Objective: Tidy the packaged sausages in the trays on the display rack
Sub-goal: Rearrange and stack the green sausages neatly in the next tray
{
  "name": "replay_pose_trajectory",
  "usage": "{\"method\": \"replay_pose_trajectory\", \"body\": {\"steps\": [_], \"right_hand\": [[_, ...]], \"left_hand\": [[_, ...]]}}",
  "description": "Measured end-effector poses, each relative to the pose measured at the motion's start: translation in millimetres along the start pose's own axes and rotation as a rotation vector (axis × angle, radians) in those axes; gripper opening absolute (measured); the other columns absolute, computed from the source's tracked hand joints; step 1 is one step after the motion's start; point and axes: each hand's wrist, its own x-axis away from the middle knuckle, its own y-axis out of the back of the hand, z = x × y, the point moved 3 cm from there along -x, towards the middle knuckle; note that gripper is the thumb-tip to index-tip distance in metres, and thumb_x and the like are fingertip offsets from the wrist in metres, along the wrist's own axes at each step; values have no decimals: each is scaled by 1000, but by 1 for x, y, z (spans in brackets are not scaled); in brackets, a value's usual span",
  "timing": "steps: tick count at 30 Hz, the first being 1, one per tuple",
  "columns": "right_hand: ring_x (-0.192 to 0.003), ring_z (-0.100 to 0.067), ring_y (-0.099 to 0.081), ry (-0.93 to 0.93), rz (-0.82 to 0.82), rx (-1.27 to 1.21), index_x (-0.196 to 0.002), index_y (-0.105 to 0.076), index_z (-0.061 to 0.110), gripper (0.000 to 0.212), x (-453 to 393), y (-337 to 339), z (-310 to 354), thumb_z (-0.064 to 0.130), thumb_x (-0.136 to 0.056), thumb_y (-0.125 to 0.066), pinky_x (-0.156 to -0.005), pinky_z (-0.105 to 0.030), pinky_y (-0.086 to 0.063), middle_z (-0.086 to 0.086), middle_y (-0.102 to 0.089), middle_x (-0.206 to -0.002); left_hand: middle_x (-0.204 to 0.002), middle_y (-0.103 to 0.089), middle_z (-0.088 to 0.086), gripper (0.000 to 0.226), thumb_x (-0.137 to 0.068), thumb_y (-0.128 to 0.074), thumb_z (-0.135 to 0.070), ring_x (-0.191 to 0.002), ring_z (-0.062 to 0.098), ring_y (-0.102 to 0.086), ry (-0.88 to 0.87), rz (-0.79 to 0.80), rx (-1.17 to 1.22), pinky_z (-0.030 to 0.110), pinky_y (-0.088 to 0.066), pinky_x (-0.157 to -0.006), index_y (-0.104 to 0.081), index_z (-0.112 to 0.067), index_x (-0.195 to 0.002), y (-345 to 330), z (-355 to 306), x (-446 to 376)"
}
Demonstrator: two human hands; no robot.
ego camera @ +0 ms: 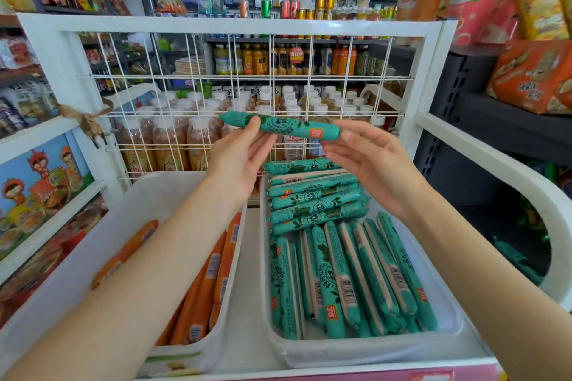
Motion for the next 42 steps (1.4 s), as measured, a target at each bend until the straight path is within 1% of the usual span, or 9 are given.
{"method": "replay_pose_trajectory", "body": {"steps": [4, 7, 12, 16, 21, 26, 30, 36, 42], "right_hand": [[-79, -18, -67, -31, -243, 61, -88, -65, 9, 7, -12, 16, -5, 7, -82, -63, -77, -22, -55, -9, -68, -90], [-82, -18, -67, -49, -361, 165, -89, -64, 11, 11, -22, 34, -9, 1, -85, -61, -80, -23, -55, -12, -65, -99], [-99, -25, -63, -74, -350, 468, -88, -66, 17, 24, -35, 63, -20, -6, -84, -59, -82, -23, -55, -15, -63, -113], [-103, -21, -59, -93, -266, 720, -88, -66, 18, 25, -36, 64, -39, -6, -83, -60, -95, -32, -46, -4, -64, -106], [-89, -13, -53, -12, -133, 1202, -96, -61, 10, 17, -28, 64, -44, -2, -84, -61, -84, -22, -41, 3, -56, -94], [-81, -16, -54, 50, -62, 1308, -98, -60, 10, 16, -15, 64, -42, 2, -84, -62, -70, -10, -38, 6, -52, -89], [-83, -16, -54, 9, 30, 1373, -94, -58, 13, 15, -6, 70, -41, 3, -84, -63, -67, -7, -37, 10, -52, -85], [-84, -10, -49, -28, 171, 1485, -98, -59, 12, 16, 6, 74, -39, 6, -84, -65, -70, -9, -29, 8, -53, -88], [-111, -19, -46, -31, 239, 1619, -104, -62, 15, 19, 11, 69, -45, 14, -86, -63, -95, -27, -32, -2, -54, -113]], "left_hand": [[-102, -66, 14, 9, -87, -55, -1, -90, 19, -67, 77, 49, -32, 23, -57, -69, -58, -4, -95, -4, 15, -1], [-105, -64, 16, 22, -89, -51, 1, -91, 20, -65, 159, 79, -187, 24, -57, -70, -54, -1, -111, 9, 23, -5], [-110, -60, 1, 22, -91, -49, -6, -97, 10, -57, -189, -42, -986, 13, -42, -70, -55, -13, -112, 41, 17, -14], [-120, -57, -3, 22, -91, -49, -8, -110, 9, -50, -298, 203, -1416, 19, -36, -87, -60, -18, -106, 45, 29, -12], [-137, -45, -1, 18, -90, -53, -12, -89, 14, -53, -343, 487, -1714, 13, -41, -72, -64, -21, -101, 37, 40, -4], [-124, -58, -1, 18, -90, -54, -15, -114, 20, -51, -320, 598, -1790, 33, -32, -104, -65, -20, -103, 29, 48, 2], [-111, -62, -3, 17, -89, -55, -14, -105, 18, -56, -381, 596, -1831, 37, -40, -100, -67, -19, -100, 29, 49, 1], [-112, -58, -4, 16, -89, -56, -16, -98, 9, -54, -399, 621, -1870, 24, -43, -91, -67, -22, -98, 38, 49, -1], [-118, -53, -5, 18, -90, -55, -23, -108, 15, -44, -338, 662, -2025, 35, -37, -97, -65, -26, -104, 44, 50, 0]]}}
